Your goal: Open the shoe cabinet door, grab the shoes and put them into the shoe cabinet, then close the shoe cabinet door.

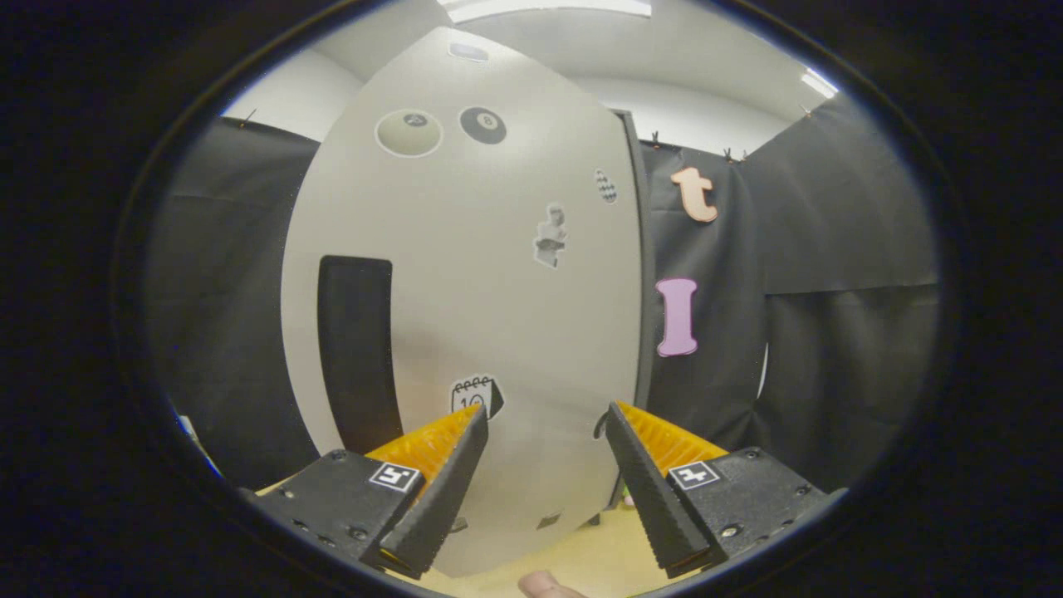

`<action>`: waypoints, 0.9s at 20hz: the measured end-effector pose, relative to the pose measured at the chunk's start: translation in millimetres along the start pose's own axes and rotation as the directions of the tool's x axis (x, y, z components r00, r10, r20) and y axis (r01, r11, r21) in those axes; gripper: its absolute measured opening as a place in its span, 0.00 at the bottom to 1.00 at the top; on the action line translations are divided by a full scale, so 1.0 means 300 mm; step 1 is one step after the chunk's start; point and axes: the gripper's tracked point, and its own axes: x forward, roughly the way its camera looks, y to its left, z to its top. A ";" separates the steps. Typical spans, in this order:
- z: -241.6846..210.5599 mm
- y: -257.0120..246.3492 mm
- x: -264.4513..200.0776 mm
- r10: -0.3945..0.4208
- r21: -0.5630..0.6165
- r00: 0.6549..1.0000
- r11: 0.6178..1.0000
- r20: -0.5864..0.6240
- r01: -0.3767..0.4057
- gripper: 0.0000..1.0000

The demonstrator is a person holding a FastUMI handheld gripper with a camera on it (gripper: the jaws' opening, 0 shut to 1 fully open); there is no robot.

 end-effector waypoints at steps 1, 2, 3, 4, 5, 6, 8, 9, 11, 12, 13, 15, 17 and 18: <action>-0.014 0.034 0.040 0.005 0.001 1.000 1.000 -0.001 -0.005 0.94; -0.032 0.065 0.070 0.008 -0.003 1.000 1.000 -0.012 -0.008 0.94; -0.053 0.090 0.095 0.006 0.004 1.000 1.000 -0.026 -0.006 0.95; -0.065 0.118 0.109 0.013 0.014 0.999 1.000 -0.034 -0.013 0.95; -0.075 0.140 0.118 0.019 0.028 0.999 0.999 -0.038 -0.018 0.95; -0.088 0.149 0.109 0.021 0.041 0.999 0.999 -0.043 -0.020 0.95; -0.104 0.151 0.095 0.016 0.052 0.999 0.999 -0.043 -0.013 0.96; -0.110 0.152 0.096 0.011 0.051 0.999 0.999 -0.041 -0.009 0.96; -0.128 0.150 0.079 0.018 0.048 0.999 0.999 -0.044 -0.016 0.97; -0.137 0.148 0.064 0.022 0.049 0.999 0.999 -0.048 -0.020 0.97; -0.145 0.141 0.040 0.028 0.055 0.998 0.998 -0.048 -0.026 0.97; -0.156 0.127 -0.015 0.044 0.059 0.998 0.997 -0.042 -0.041 0.97; -0.169 0.102 -0.089 0.051 0.072 0.998 0.996 -0.037 -0.049 0.97; -0.169 0.094 -0.129 0.056 0.088 0.998 0.995 -0.026 -0.054 0.97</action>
